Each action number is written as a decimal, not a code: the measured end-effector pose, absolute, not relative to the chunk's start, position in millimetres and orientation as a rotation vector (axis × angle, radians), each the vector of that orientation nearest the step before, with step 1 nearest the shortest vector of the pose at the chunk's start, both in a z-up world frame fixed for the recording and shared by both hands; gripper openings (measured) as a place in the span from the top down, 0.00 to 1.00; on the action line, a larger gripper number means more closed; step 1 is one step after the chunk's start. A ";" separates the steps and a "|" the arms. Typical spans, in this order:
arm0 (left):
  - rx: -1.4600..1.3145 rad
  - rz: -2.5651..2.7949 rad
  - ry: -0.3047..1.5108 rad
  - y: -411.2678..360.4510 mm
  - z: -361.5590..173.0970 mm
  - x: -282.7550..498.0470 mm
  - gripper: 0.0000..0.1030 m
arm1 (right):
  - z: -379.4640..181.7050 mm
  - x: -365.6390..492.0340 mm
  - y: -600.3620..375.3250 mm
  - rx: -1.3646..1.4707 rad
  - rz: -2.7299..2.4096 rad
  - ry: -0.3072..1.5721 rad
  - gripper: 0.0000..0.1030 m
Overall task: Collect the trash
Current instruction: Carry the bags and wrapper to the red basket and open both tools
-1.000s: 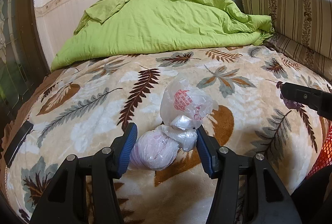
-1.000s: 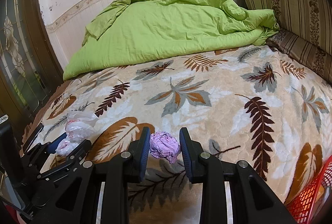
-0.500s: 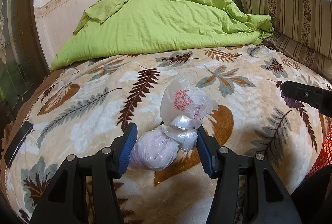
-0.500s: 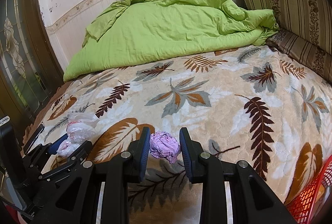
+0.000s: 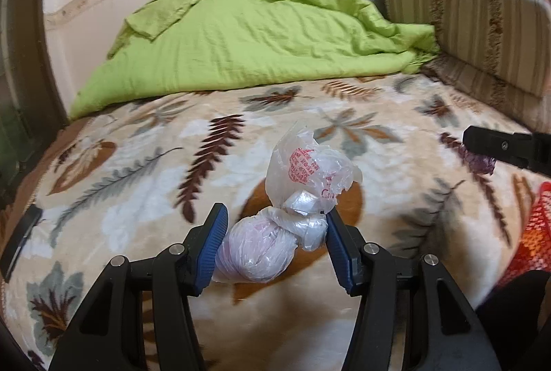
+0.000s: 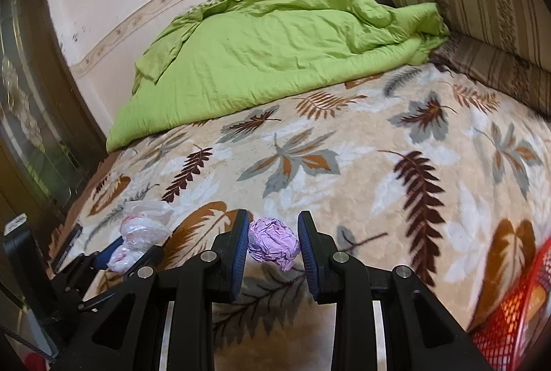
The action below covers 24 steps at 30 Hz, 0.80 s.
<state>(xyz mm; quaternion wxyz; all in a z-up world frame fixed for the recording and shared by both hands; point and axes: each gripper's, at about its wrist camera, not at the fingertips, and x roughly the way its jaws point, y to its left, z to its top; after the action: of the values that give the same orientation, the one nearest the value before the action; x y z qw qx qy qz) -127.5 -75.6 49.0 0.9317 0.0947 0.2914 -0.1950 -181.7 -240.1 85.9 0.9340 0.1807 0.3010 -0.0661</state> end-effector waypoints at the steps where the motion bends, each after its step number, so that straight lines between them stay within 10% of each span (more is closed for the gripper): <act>1: 0.199 -0.424 0.598 -78.4 52.5 -129.5 0.47 | 89.5 -189.0 -243.6 0.370 -0.144 0.614 0.70; 24: 0.324 -1.345 0.726 -332.9 104.0 -283.7 0.47 | 107.4 -439.9 -439.8 0.694 -0.619 0.472 0.70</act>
<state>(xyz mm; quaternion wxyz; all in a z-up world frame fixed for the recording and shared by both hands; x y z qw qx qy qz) -283.7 -332.9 104.0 0.7102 0.1459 0.3271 -0.6061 -439.9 -439.8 107.4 0.8671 0.3314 0.2256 -0.2955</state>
